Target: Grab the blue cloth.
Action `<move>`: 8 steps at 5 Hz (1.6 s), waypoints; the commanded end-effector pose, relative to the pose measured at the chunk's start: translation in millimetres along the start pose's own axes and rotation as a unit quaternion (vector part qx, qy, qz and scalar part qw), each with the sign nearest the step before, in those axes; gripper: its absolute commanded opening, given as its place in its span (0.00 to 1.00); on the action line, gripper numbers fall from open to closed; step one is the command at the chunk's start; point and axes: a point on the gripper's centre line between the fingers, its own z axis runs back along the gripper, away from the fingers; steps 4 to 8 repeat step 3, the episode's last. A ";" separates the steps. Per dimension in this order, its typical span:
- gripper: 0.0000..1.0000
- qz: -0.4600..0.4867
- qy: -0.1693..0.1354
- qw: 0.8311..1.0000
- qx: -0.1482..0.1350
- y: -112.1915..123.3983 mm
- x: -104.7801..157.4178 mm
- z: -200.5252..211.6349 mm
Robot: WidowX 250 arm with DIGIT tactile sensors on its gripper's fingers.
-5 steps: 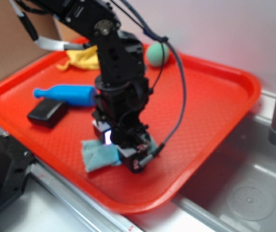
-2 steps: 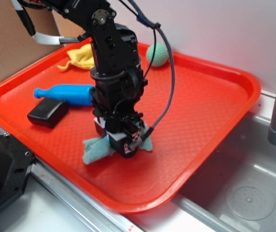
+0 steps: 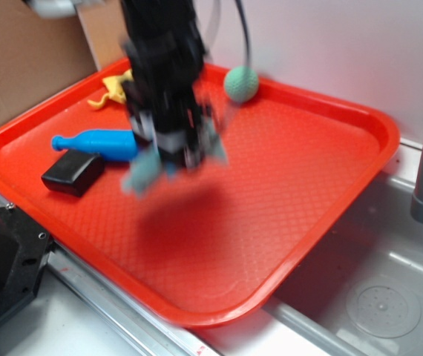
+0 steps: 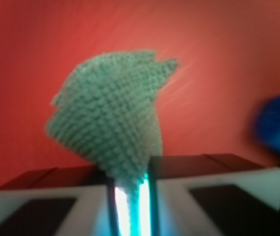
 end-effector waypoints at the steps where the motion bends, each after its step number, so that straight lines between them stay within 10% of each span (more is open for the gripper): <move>1: 0.00 0.087 -0.079 0.993 -0.023 36.5 9.0 82.5; 3: 0.00 0.116 -0.060 0.991 0.027 54.5 3.4 101.3; 8: 0.00 0.116 -0.060 0.991 0.027 54.5 3.4 101.3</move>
